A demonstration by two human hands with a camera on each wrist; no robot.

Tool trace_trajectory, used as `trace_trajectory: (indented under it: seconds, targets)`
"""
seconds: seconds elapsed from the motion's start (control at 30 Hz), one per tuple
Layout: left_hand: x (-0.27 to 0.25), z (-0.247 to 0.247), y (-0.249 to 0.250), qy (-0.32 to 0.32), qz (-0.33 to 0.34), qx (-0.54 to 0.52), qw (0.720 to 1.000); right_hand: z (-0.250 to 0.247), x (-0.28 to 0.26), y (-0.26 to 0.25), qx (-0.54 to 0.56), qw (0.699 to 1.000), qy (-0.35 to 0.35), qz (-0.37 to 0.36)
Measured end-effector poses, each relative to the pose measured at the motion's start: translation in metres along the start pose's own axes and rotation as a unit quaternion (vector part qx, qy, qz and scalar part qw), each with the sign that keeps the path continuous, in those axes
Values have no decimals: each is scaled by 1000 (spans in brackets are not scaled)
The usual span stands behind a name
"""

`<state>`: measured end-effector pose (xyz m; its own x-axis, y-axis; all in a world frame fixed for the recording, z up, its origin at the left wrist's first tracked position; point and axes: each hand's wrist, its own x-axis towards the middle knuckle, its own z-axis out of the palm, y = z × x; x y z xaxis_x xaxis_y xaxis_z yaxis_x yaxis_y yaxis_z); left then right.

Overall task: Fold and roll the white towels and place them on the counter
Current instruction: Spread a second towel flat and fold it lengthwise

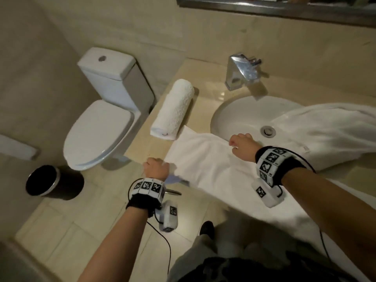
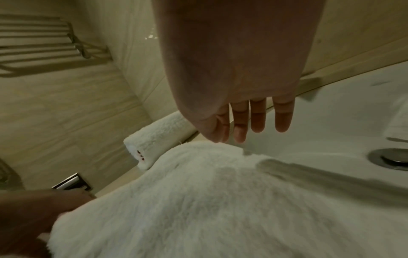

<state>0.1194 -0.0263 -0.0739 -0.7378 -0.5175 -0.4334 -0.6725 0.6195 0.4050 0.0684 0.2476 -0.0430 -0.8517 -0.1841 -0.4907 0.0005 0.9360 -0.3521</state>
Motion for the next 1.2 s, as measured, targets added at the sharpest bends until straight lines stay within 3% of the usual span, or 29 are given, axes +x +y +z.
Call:
trace_trajectory:
  seconds: [0.13,0.23,0.3,0.37,0.43,0.53,0.6,0.7,0.83,0.93,1.03,1.1,1.2]
  targets:
    - [-1,-5,-9,-57,-94,-35,993,4,29,-34,-33,999,6,-19]
    - [-9,-15,-16,-35,-113,-86,989,7,41,-53,-44,997,19,-56]
    - [-10,-17,-22,-74,-99,-91,988,8,49,-64,-59,994,40,-80]
    - [-23,-17,-22,-138,-129,-167,968,9,55,-71,-62,994,46,-74]
    - [-33,-13,-17,-181,-194,-266,927,11,61,-74,-38,997,22,-58]
    - [-43,-8,-1,-235,-216,-352,880,15,69,-71,4,999,-8,-39]
    - [-45,-4,9,-194,-229,-422,855,17,73,-66,27,999,-19,-27]
    - [-48,2,21,-108,-183,-504,837,17,76,-63,70,994,-70,-35]
    - [-59,8,20,-53,-132,-581,801,14,66,-65,4,985,-155,-80]
    - [-61,14,0,-28,-191,-502,843,16,65,-69,-21,985,-144,-90]
    - [-63,18,-13,-35,-248,-380,890,12,70,-75,-32,993,-55,-100]
    - [-61,17,-14,11,-250,-370,895,7,76,-82,-46,991,-11,-129]
    - [-51,14,-11,60,-269,-396,876,0,83,-91,-82,984,16,-158]
